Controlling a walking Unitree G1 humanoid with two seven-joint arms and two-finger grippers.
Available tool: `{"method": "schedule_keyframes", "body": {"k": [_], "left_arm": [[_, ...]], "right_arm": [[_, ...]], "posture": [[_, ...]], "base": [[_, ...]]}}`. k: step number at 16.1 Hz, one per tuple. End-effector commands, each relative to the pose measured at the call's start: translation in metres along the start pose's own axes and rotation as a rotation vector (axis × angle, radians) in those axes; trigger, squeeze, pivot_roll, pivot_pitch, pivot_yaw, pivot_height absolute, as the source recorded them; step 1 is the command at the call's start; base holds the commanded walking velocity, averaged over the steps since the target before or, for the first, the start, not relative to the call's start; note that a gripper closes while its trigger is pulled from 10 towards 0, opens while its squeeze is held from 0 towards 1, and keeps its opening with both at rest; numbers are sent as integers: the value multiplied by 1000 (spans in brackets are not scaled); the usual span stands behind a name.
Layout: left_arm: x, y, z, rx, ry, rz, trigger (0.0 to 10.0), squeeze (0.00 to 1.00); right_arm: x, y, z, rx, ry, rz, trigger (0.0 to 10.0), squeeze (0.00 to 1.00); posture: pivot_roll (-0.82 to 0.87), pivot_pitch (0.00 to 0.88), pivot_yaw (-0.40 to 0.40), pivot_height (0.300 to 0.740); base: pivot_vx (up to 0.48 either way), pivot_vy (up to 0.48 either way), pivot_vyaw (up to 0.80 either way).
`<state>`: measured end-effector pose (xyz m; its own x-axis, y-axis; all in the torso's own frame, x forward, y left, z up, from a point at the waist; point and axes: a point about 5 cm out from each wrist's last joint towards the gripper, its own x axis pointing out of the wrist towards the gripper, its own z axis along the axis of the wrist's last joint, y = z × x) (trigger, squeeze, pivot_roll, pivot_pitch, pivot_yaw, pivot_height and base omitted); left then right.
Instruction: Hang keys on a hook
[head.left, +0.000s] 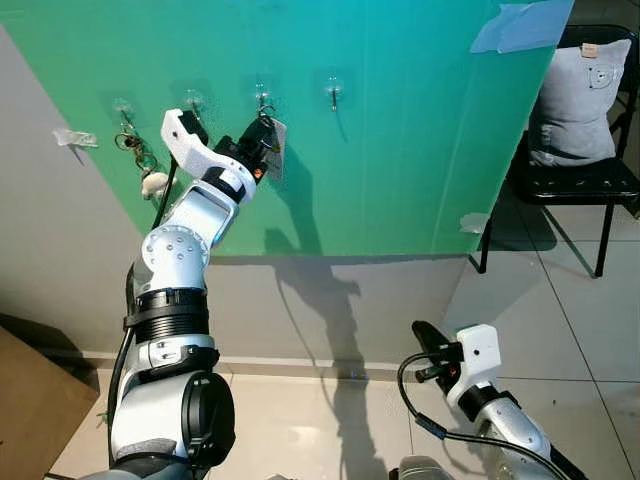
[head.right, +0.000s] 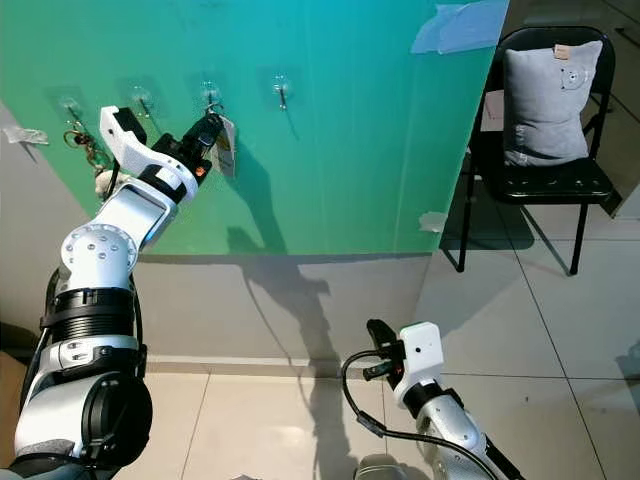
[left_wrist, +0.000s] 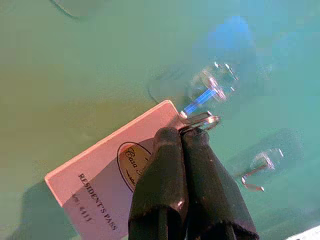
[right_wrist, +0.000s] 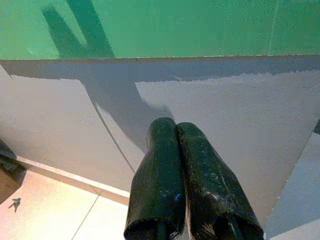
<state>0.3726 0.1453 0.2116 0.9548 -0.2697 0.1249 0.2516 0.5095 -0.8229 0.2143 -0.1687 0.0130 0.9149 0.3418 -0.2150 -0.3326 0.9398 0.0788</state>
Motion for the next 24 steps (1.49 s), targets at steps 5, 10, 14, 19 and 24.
{"method": "schedule_keyframes", "body": {"k": [5,10,14,19,24], "left_arm": [[1,12,11,-77,-75,112,0,0],[3,14,7,-88,-69,131,0,0],[1,30,-4,-61,-12,228,0,0],[-1,40,-15,162,61,294,2588,0],[-1,36,-10,435,27,272,10000,1000]], "right_arm": [[0,0,-3,10,1,15,10000,0],[-5,-1,-6,7,8,16,10000,0],[-4,3,-3,5,4,27,10000,0],[-2,2,-3,4,8,28,10000,0],[-6,5,1,1,1,32,10000,0]], "posture": [[-333,2,130,740],[-336,3,130,740],[-341,0,136,740],[-344,0,138,740],[-342,0,138,740]], "base": [[0,0,0],[0,0,0],[0,0,0],[0,0,0],[0,0,0]]}}
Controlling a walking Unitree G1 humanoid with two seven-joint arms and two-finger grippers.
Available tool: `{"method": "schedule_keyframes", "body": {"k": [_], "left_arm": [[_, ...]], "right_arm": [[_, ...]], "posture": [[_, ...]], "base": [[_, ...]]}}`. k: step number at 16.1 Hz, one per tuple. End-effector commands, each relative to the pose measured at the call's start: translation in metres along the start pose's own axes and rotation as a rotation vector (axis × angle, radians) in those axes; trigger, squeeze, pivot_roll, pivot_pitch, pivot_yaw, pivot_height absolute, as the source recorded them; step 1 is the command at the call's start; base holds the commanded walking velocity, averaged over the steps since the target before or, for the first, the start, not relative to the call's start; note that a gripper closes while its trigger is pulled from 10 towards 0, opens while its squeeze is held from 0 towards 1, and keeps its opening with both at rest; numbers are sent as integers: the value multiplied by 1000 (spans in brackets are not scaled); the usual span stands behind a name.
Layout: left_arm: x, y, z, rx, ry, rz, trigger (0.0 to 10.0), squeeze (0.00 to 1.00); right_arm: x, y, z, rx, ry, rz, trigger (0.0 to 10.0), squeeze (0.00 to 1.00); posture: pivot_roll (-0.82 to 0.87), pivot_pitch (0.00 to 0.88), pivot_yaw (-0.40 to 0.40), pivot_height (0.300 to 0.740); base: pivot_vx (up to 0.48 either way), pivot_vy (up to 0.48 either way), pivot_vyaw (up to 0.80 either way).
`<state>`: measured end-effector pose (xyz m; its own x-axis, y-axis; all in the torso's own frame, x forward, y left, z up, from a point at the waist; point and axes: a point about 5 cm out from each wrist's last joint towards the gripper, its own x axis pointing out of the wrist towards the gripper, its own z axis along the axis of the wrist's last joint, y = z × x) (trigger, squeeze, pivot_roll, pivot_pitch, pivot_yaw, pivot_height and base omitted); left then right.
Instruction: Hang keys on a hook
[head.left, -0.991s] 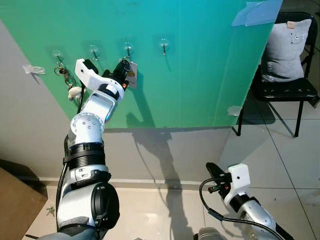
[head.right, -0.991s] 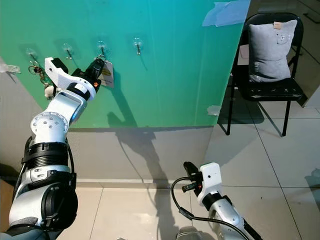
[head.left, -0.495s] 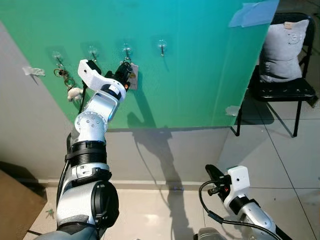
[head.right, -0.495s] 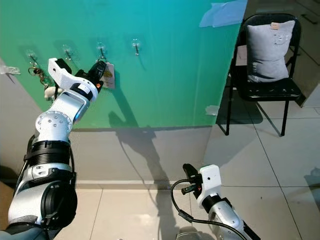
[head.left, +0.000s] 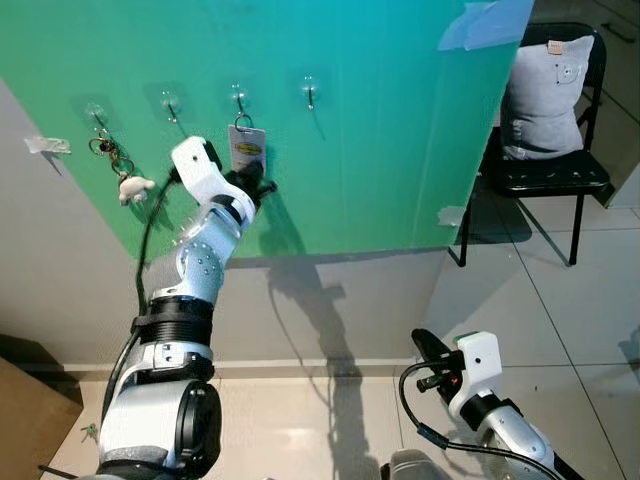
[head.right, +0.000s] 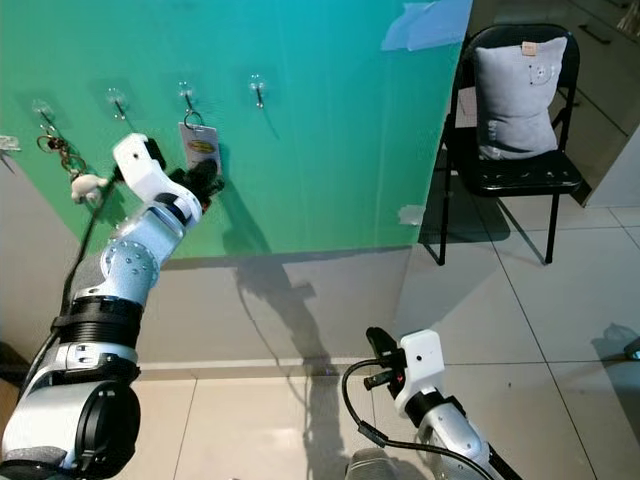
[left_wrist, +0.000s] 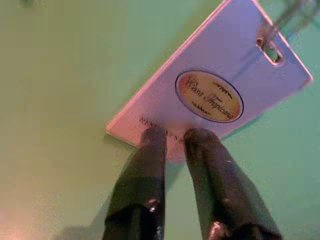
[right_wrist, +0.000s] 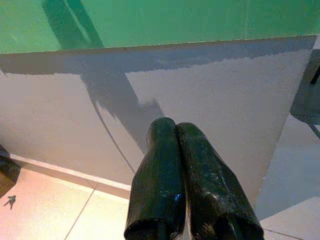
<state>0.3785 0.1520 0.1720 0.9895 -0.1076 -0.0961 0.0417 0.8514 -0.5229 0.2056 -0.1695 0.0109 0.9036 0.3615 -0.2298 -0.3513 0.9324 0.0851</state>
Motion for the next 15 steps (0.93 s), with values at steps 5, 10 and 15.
{"method": "schedule_keyframes", "body": {"k": [5,10,15], "left_arm": [[-10,-9,9,508,-129,-81,10000,1000],[-40,15,-30,732,-26,-145,10000,1000],[-83,26,-86,654,19,-175,10000,1000]], "right_arm": [[6,6,13,-5,-29,13,10000,0],[6,0,19,0,-53,-42,10000,0],[3,-3,20,-1,-75,-69,10000,0]], "posture": [[-335,0,136,740],[-315,0,139,740],[-294,1,137,740]], "base": [[0,0,0],[0,0,0],[0,0,0]]}}
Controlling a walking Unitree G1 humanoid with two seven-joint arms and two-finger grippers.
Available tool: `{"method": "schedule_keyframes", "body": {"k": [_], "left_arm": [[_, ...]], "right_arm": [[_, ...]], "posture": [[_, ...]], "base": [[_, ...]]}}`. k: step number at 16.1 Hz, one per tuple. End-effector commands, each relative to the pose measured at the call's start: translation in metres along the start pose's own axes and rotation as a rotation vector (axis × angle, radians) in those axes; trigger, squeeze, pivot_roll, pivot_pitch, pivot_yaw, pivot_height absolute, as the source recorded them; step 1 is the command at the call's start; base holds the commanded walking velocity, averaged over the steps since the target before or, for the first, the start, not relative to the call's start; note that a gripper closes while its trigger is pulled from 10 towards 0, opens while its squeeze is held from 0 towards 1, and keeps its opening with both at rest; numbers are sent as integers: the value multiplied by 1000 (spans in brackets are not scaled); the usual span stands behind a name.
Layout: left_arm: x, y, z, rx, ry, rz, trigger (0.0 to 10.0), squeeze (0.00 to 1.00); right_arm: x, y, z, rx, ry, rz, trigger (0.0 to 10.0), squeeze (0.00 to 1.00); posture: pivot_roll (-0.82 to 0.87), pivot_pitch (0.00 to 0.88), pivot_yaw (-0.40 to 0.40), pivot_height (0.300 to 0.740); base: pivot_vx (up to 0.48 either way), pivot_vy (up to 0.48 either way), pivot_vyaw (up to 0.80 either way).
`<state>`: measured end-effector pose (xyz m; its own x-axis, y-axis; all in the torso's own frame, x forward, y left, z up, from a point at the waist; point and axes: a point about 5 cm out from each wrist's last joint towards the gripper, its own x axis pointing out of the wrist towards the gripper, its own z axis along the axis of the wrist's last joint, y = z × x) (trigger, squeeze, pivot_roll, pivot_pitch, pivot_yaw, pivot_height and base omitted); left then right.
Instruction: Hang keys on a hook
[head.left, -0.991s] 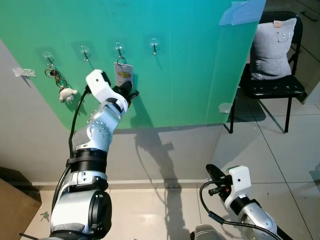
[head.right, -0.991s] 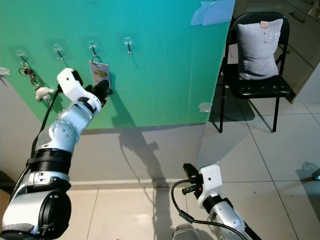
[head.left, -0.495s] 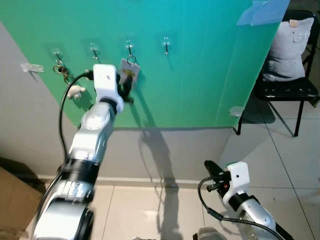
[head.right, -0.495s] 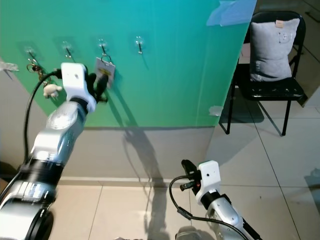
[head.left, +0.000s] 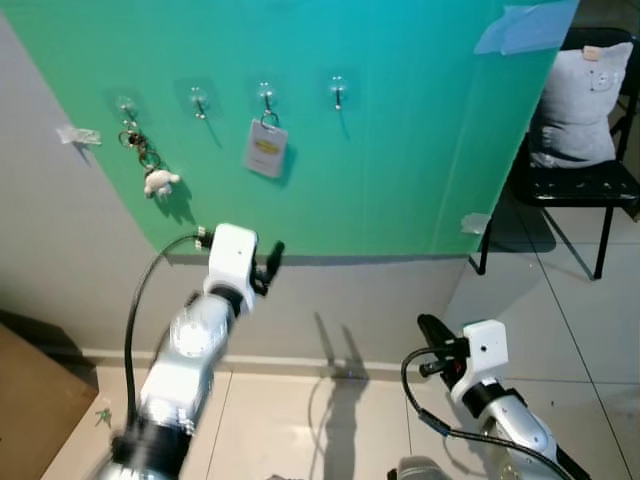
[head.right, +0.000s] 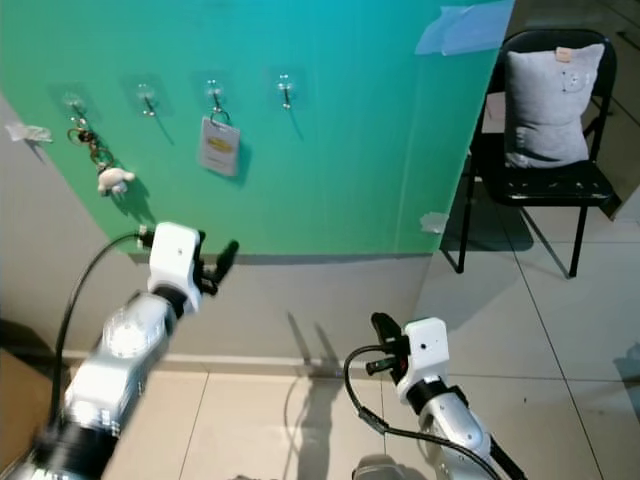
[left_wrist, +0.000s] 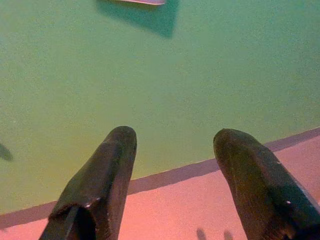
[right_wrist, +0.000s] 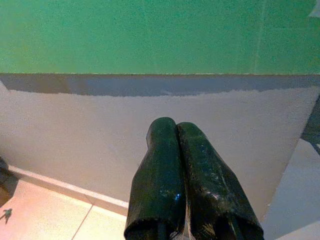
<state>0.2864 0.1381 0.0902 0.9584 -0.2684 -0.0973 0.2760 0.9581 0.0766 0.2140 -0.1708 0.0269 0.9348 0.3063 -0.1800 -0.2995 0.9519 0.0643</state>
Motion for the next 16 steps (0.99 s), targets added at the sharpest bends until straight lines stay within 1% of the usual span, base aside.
{"method": "schedule_keyframes", "body": {"k": [1,2,3,4,5,6,7,8,9,11,12,14,16], "left_arm": [[-13,-3,-5,-3,-29,3,10000,1000],[-22,-4,-10,8,-28,12,10000,1000],[-27,-4,-12,15,-28,16,10000,1000],[-39,-3,-18,9,-28,25,10000,1000],[-49,-3,-20,42,-45,20,10000,1000],[-51,-4,-20,47,-51,18,10000,1000],[-58,-5,-23,17,-50,17,10000,1000],[-57,-5,-23,8,-40,21,10000,1000],[-53,-7,-21,12,-45,11,10000,0],[-42,-9,-15,44,-62,-3,10000,0],[-40,-10,-14,67,-66,-16,10000,0],[-36,-13,-10,74,-83,-76,10000,0],[-35,-14,-11,72,-82,-84,10000,0]], "right_arm": [[1,-1,4,8,-33,-25,10000,0],[2,-3,7,9,-45,-38,10000,0],[3,-3,9,11,-52,-43,10000,0],[4,-5,14,14,-72,-60,10000,0],[5,-9,19,15,-93,-84,10000,0],[5,-10,19,18,-98,-92,10000,0],[5,-15,24,20,-118,-121,10000,0],[5,-16,25,25,-124,-128,10000,0],[7,-16,26,25,-125,-128,10000,0],[12,-12,28,21,-127,-123,10000,0],[14,-11,29,21,-129,-123,10000,0],[14,-9,28,14,-125,-121,10000,0],[14,-9,28,3,-122,-122,10000,0]], "posture": [[-293,0,137,740],[-294,2,139,740],[-294,2,139,740],[-292,0,138,740],[-292,0,138,740],[-290,0,137,740],[-287,0,136,740],[-283,0,134,740],[-283,0,135,740],[-285,0,140,740],[-287,0,141,740],[-293,0,147,740],[-298,0,152,740]], "base": [[0,0,0],[0,0,0],[0,0,0],[0,0,0],[0,0,0],[0,0,0],[0,0,0],[0,0,0],[0,0,0],[0,0,0],[0,0,0],[129,-409,0],[272,-394,0]]}}
